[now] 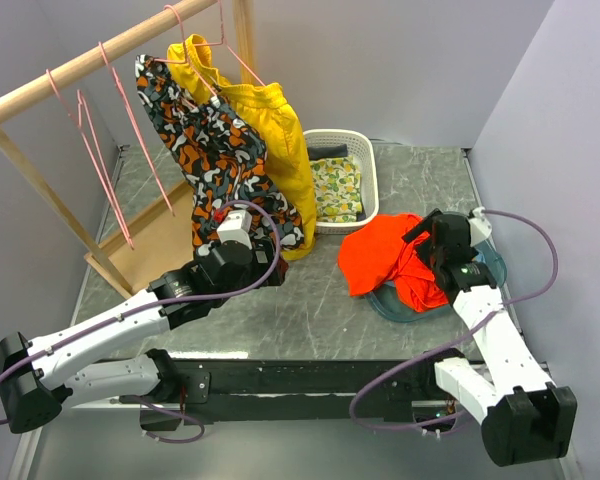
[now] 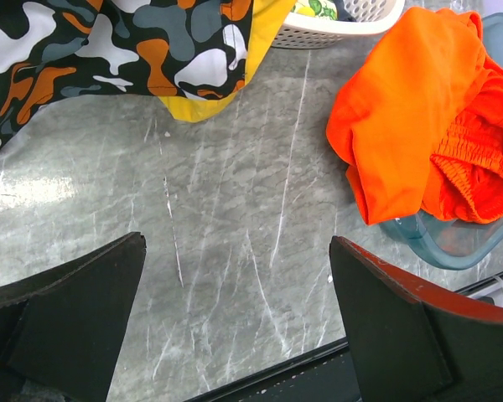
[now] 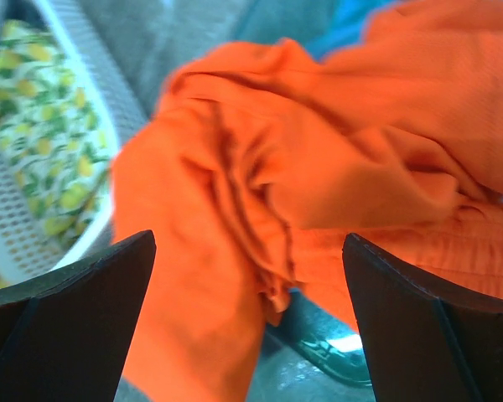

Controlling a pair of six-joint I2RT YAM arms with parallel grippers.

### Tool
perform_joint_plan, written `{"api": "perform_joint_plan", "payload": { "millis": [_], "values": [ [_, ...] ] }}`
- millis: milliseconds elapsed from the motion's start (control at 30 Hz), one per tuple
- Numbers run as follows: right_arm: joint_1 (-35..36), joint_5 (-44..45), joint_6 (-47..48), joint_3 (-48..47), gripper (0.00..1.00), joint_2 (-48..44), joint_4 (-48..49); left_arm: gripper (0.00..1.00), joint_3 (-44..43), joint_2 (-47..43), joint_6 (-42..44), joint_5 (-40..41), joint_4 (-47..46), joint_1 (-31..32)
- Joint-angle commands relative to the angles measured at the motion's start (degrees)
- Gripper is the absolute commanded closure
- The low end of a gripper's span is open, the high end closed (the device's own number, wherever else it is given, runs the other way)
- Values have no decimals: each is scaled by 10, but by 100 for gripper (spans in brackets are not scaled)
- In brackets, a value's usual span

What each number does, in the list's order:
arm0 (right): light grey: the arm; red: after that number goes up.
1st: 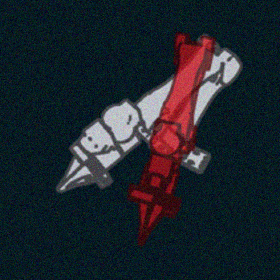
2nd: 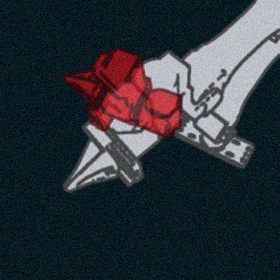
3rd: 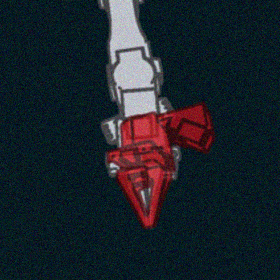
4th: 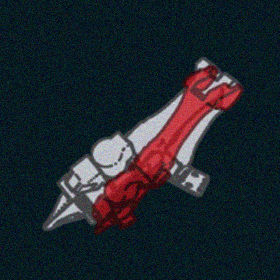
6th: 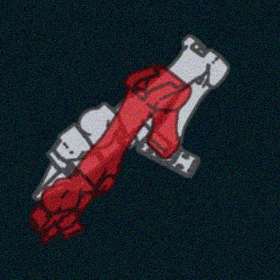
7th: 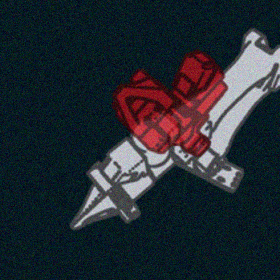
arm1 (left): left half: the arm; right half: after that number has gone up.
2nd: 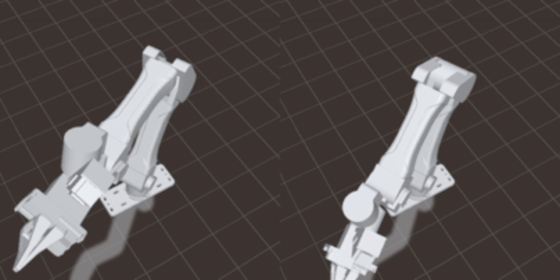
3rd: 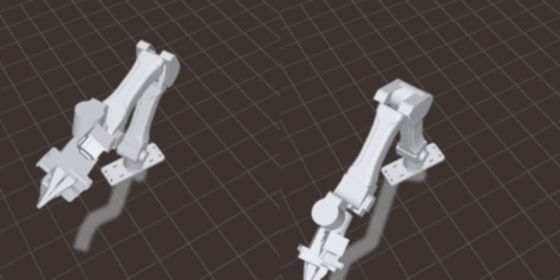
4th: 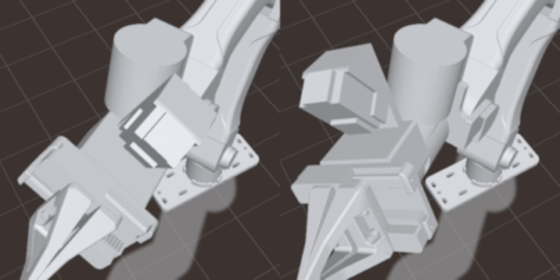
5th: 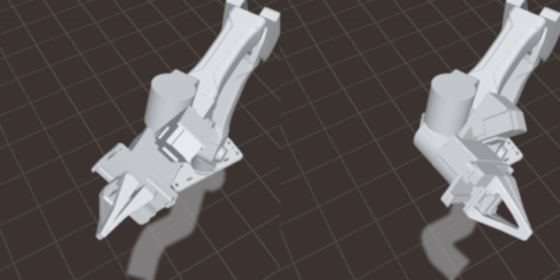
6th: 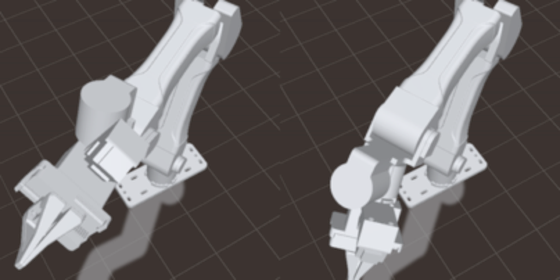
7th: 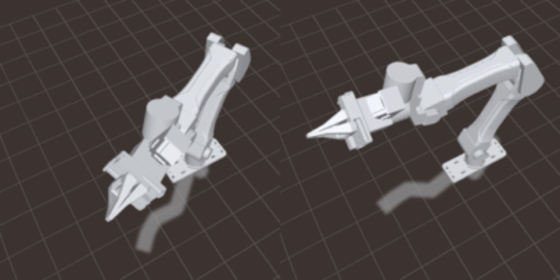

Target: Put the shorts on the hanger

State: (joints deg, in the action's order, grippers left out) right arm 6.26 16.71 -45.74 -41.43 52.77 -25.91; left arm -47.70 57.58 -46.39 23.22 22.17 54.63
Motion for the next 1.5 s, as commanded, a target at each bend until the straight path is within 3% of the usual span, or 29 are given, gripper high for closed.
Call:
{"api": "perform_joint_plan", "payload": {
  "millis": [0, 233, 367, 400, 467, 500, 533, 767, 1000, 1367, 1467],
  "values": [
    [-25, -6, -37, 28, 0, 6, 15, 3, -25, 4, -6, 4, -2, 2],
    [-60, 17, -76, 86, 3, -16, 63, 4, -19, 3, -8, -1, -13, 2],
    [-75, 4, -76, 83, 20, -15, 88, 4, -23, 7, -10, -4, -9, 2],
    [-76, 0, -75, 79, 39, -10, 87, 4, -27, 10, -10, -2, -7, 2],
    [-77, -9, -59, 64, 68, -6, 84, 3, -30, 8, -10, 1, 0, 2],
    [-77, -22, -56, 58, 93, -5, 82, 4, -31, 4, -9, 2, 1, 2],
    [-77, -29, -43, 45, 100, -6, 77, 4, -31, 2, -8, 2, 1, 2],
    [-72, -137, 13, -32, 100, -63, 54, 4, -24, -17, -7, -2, -5, 2],
    [-36, -206, 48, -183, 100, -94, 3, 4, -39, -14, -1, -5, 1, 2],
    [151, -224, 51, -417, 100, -23, -34, 3, -93, -13, 8, 3, 31, 2],
    [201, -187, 53, -470, 100, 6, -38, 3, -104, -15, 17, -1, 34, 2]
  ]
}}
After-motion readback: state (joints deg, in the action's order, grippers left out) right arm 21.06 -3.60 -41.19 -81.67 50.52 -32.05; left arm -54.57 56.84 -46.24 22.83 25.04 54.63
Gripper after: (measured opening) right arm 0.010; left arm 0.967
